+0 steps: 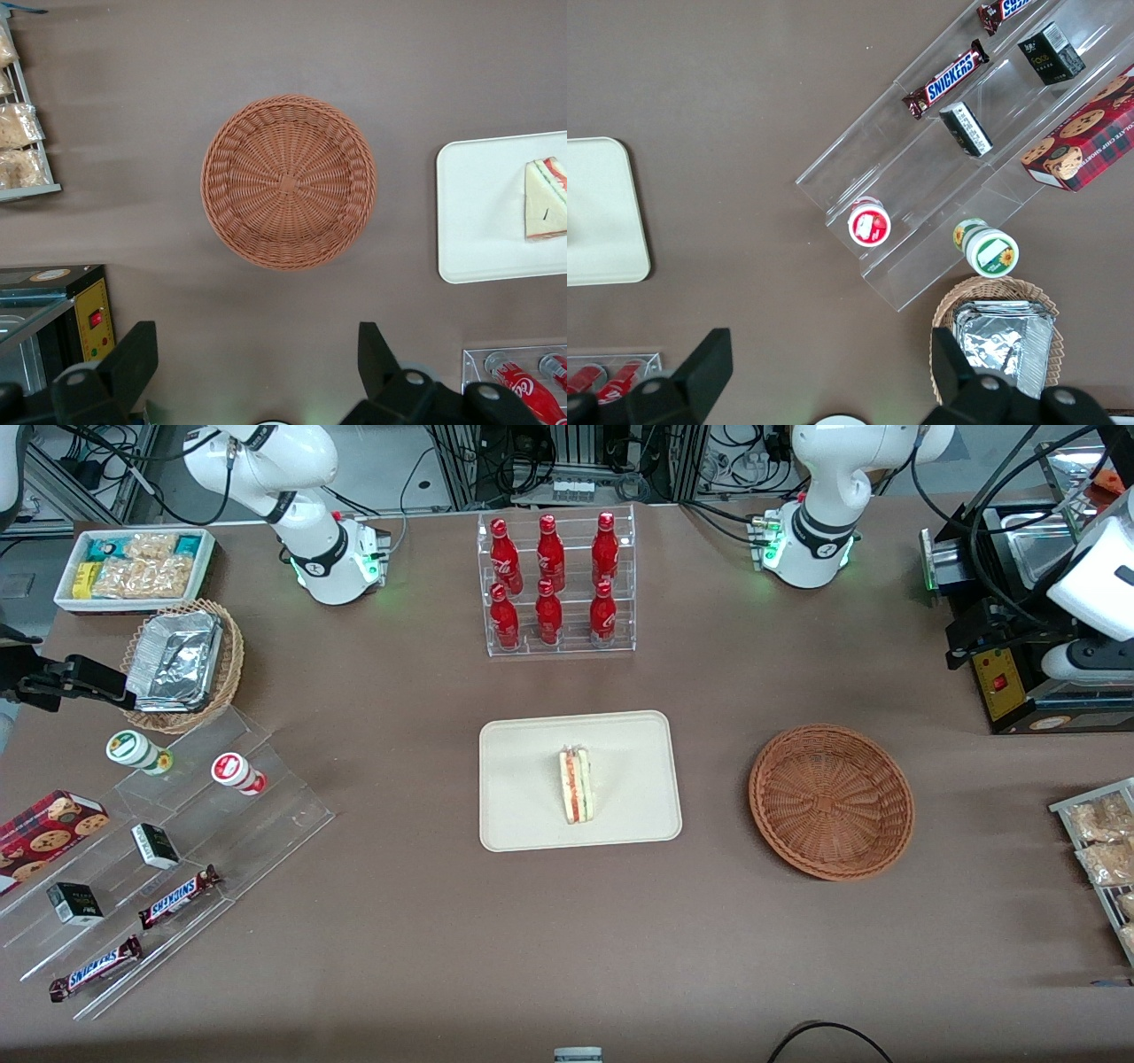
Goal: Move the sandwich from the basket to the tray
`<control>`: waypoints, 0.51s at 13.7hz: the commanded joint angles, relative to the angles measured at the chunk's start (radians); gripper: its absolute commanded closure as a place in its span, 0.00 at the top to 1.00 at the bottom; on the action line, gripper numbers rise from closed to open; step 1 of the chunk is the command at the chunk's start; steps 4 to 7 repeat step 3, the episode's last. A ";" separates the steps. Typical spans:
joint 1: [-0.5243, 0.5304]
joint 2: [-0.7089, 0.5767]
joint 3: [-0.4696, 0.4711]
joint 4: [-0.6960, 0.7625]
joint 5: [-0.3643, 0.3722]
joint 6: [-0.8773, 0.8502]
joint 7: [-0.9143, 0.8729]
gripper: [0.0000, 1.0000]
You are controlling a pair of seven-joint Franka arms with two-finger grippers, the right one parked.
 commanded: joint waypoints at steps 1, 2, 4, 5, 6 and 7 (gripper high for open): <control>-0.004 -0.015 0.024 -0.017 0.011 0.001 0.005 1.00; 0.005 -0.015 0.036 -0.016 0.000 0.004 0.005 1.00; 0.015 -0.011 0.038 -0.017 -0.002 0.009 0.005 1.00; 0.015 -0.011 0.038 -0.017 -0.002 0.009 0.005 1.00; 0.015 -0.011 0.038 -0.017 -0.002 0.009 0.005 1.00; 0.015 -0.011 0.038 -0.017 -0.002 0.009 0.005 1.00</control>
